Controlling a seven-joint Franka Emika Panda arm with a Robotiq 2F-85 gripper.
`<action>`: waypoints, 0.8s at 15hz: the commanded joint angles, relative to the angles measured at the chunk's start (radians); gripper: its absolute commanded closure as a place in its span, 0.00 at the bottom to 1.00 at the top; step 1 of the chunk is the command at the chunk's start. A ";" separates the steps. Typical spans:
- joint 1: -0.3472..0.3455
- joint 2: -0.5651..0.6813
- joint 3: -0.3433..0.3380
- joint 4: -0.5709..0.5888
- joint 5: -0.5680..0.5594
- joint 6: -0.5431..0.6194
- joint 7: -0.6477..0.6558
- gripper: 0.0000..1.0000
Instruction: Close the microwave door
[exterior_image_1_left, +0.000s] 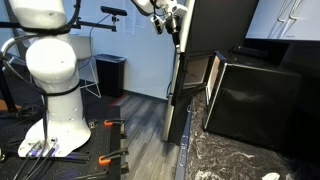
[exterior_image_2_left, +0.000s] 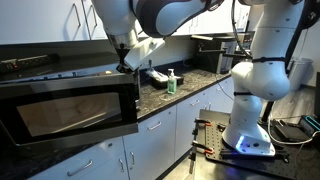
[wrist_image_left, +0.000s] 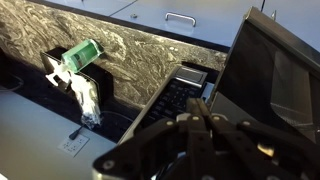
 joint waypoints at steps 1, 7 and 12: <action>-0.026 0.013 0.008 -0.003 -0.042 0.062 0.001 1.00; -0.051 0.058 -0.007 0.026 -0.088 0.079 -0.012 1.00; -0.055 0.029 -0.005 0.008 -0.083 0.023 -0.002 0.99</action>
